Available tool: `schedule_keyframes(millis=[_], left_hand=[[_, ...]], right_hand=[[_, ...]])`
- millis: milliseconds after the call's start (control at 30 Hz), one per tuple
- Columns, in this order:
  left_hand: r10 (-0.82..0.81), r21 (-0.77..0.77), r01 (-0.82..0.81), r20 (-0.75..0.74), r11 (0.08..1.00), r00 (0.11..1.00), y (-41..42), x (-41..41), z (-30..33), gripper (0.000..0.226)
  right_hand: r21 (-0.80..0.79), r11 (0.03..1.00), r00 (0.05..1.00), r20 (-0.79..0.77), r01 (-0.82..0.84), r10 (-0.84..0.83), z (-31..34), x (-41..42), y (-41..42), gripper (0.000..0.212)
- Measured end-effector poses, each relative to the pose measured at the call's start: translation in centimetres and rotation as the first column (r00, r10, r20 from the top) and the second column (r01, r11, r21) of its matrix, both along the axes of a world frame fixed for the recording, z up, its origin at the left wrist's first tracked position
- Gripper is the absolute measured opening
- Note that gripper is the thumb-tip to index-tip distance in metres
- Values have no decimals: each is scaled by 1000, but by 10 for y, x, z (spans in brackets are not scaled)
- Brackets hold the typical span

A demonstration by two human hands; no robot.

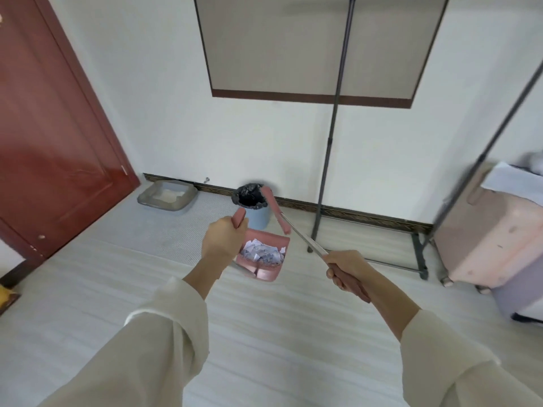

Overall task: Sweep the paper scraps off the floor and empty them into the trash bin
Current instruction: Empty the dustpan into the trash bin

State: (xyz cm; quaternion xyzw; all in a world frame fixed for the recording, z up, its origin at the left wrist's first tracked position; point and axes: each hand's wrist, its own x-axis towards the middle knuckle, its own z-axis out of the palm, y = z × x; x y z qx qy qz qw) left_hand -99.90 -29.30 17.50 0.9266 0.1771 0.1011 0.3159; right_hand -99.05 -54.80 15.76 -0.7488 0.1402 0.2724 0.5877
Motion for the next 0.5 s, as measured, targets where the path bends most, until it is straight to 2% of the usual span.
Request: schedule_keyframes(millis=[267, 400, 500], left_hand=[[10, 201, -14, 20, 980, 1000, 64, 167, 2, 47], [-80, 310, 71, 18, 948, 997, 113, 270, -9, 48], [-188, 480, 161, 8, 863, 982, 144, 330, -17, 51]], right_hand=[[39, 999, 1000, 19, 19, -20, -5, 165, 59, 24], [36, 997, 998, 23, 63, -64, -18, 250, 99, 23], [24, 994, 994, 17, 105, -105, -23, 297, 125, 21]])
